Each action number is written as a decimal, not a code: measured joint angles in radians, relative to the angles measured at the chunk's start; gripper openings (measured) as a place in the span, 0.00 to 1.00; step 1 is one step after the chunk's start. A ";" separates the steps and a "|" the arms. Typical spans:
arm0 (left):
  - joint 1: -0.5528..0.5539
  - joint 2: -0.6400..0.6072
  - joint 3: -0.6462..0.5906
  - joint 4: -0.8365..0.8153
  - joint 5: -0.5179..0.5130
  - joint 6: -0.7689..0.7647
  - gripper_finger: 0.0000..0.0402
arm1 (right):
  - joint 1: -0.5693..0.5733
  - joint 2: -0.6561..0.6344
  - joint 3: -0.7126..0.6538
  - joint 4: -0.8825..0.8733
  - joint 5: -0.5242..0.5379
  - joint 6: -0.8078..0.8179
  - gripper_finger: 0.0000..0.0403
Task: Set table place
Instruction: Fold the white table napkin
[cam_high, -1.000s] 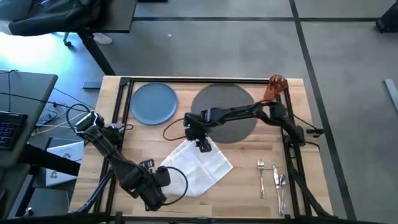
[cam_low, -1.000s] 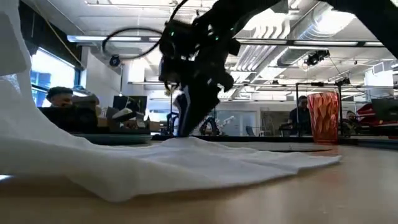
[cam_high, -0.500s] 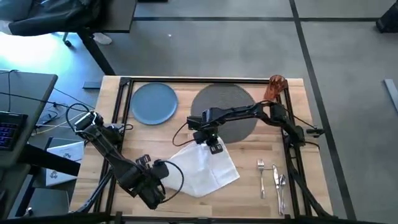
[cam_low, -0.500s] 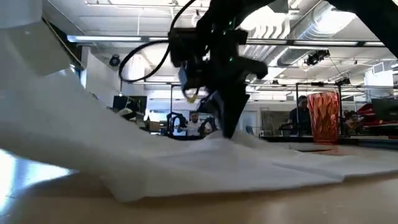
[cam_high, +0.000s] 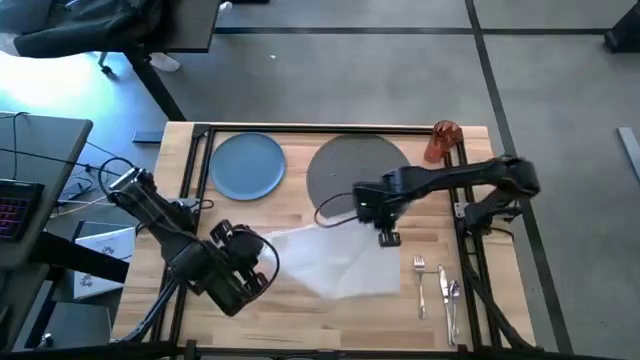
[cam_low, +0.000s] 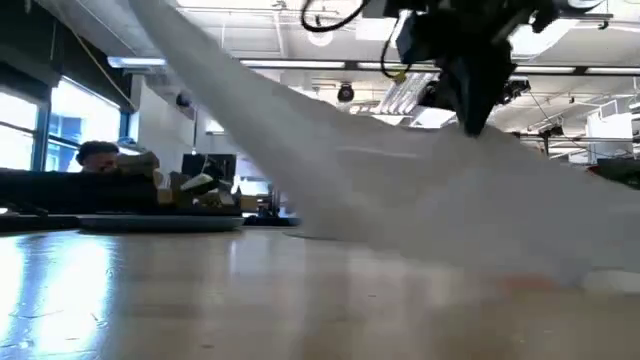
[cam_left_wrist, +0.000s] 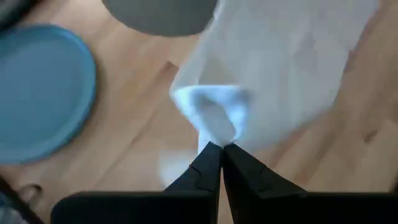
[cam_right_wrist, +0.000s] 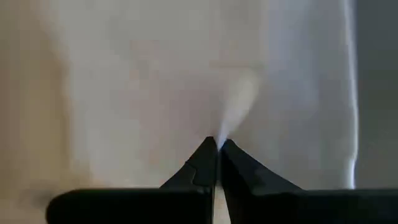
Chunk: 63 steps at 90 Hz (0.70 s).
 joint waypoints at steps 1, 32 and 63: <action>0.003 0.002 0.000 0.000 -0.004 0.008 0.00 | 0.001 -0.011 -0.011 0.008 0.010 0.023 0.00; 0.117 0.059 -0.122 0.101 -0.019 0.316 0.00 | 0.132 -0.145 -0.335 0.364 -0.150 0.264 0.00; 0.141 0.059 -0.230 0.151 0.126 0.344 0.00 | 0.159 -0.142 -0.306 0.357 -0.107 0.326 0.00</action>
